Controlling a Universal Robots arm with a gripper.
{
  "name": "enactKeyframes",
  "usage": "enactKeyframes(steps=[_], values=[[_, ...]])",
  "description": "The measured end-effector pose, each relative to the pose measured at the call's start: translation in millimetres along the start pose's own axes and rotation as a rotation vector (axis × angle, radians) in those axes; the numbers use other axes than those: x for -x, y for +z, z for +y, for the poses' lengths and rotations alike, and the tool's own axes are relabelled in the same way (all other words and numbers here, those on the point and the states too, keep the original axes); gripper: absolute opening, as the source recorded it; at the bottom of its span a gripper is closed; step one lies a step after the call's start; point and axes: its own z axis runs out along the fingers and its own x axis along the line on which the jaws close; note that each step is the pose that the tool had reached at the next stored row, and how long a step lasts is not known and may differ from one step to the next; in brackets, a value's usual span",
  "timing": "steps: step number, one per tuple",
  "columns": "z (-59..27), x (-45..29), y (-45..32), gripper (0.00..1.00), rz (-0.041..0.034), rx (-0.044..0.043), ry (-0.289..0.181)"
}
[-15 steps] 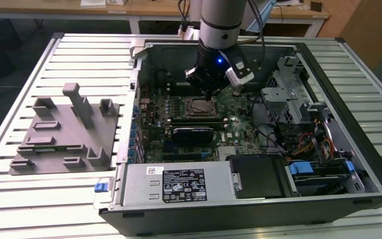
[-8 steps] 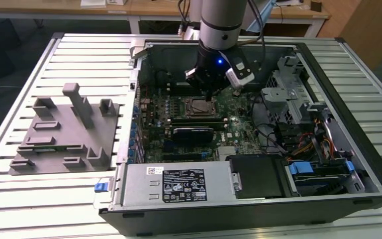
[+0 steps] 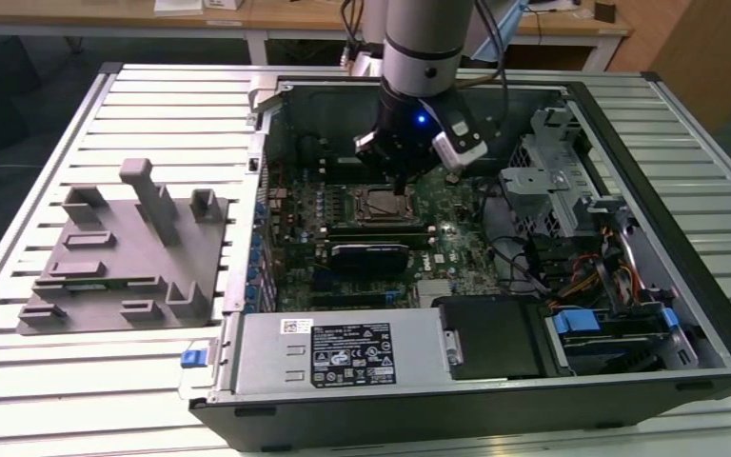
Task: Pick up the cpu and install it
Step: 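Install the first cpu locking lever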
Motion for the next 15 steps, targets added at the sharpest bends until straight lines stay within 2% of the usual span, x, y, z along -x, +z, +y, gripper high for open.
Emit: enactKeyframes(steps=[15], values=[[-11.9, -0.8, -0.3, 0.11, 0.0, 0.0, 0.0]])
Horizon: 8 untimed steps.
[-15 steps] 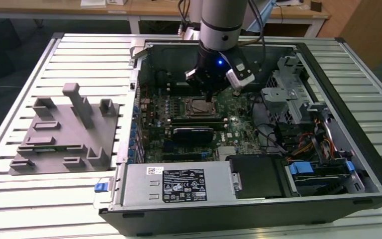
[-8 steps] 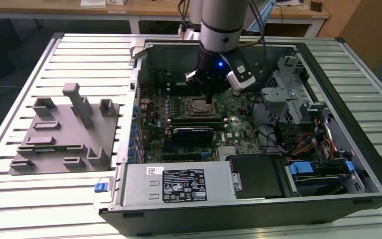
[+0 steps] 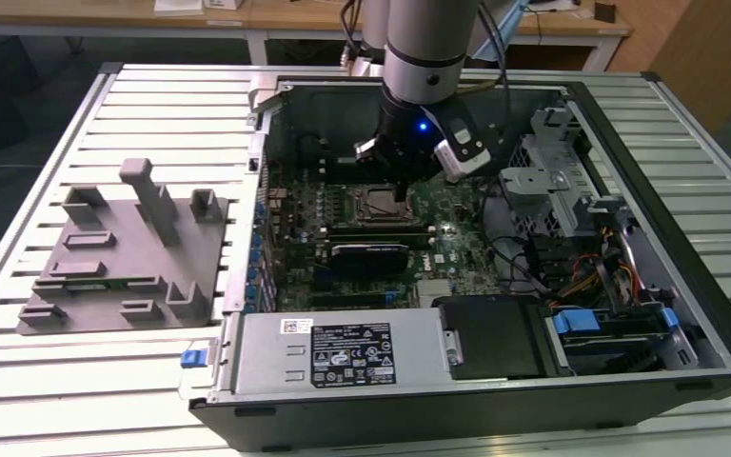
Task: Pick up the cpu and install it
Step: 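Install the first cpu locking lever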
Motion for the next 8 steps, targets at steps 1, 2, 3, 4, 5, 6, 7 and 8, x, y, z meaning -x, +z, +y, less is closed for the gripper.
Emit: enactKeyframes(steps=[1, 2, 3, 4, 5, 6, 7, 8], values=[[-1.0, -0.1, 0.0, 0.11, 0.0, 0.0, 0.0], [-1.9, -0.1, 0.0, 0.11, 0.0, 0.0001, 0.0], [-2.7, -0.2, -0.1, 0.11, 0.0, 0.0001, 0.0], [-3.5, -0.2, -0.1, 0.11, 0.0, 0.0, 0.0], [-4.2, -0.3, -0.2, 0.11, 0.0, 0.0, 0.0], [-4.9, -0.3, -0.1, 0.11, 0.0, 0.0001, 0.0], [-5.6, -0.4, -0.2, 0.11, 0.0, 0.0, 0.0], [-6.2, -0.4, -0.2, 0.11, 0.0, 0.0, 0.0]])
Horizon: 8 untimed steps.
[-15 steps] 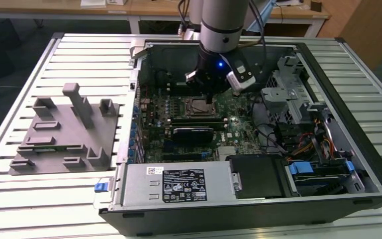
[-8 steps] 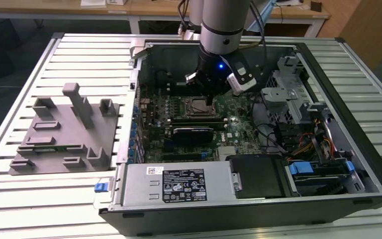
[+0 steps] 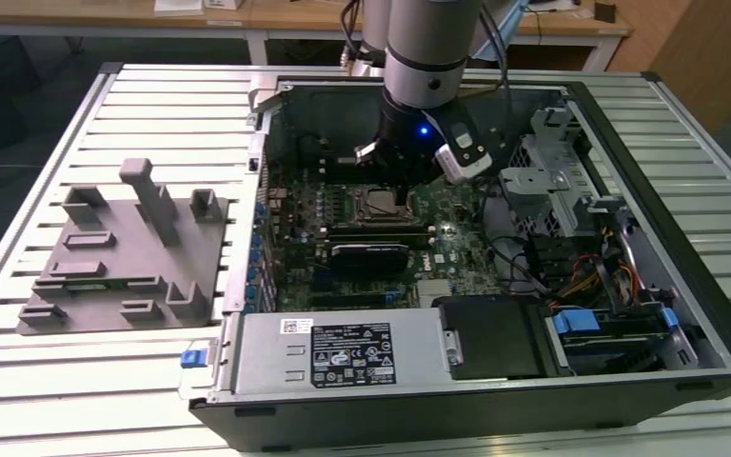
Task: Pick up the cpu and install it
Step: 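Install the first cpu locking lever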
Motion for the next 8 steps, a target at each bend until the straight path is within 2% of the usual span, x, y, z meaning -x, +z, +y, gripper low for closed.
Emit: enactKeyframes(steps=[8], values=[[-6.0, -0.5, -0.6, 0.11, 0.0002, -0.0002, 0.0]])
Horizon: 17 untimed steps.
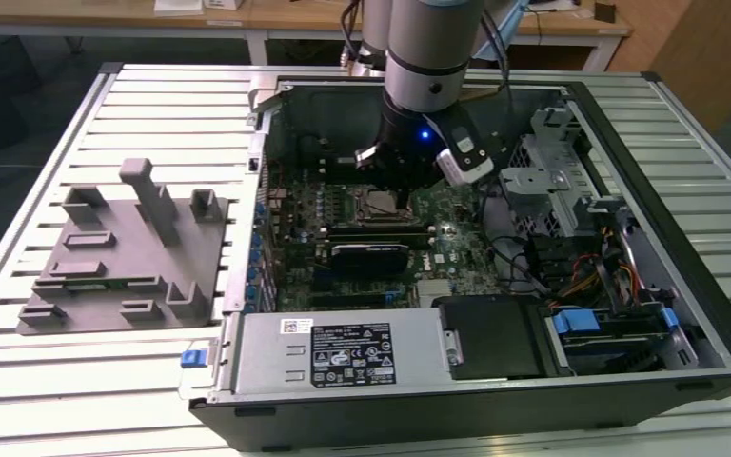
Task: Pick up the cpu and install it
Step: 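Install the first cpu locking lever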
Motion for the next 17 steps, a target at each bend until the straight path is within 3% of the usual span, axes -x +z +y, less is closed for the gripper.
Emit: enactKeyframes(steps=[17], values=[[-4.1, -7.0, -1.5, 0.11, -0.0002, 0.0002, 0.0]])
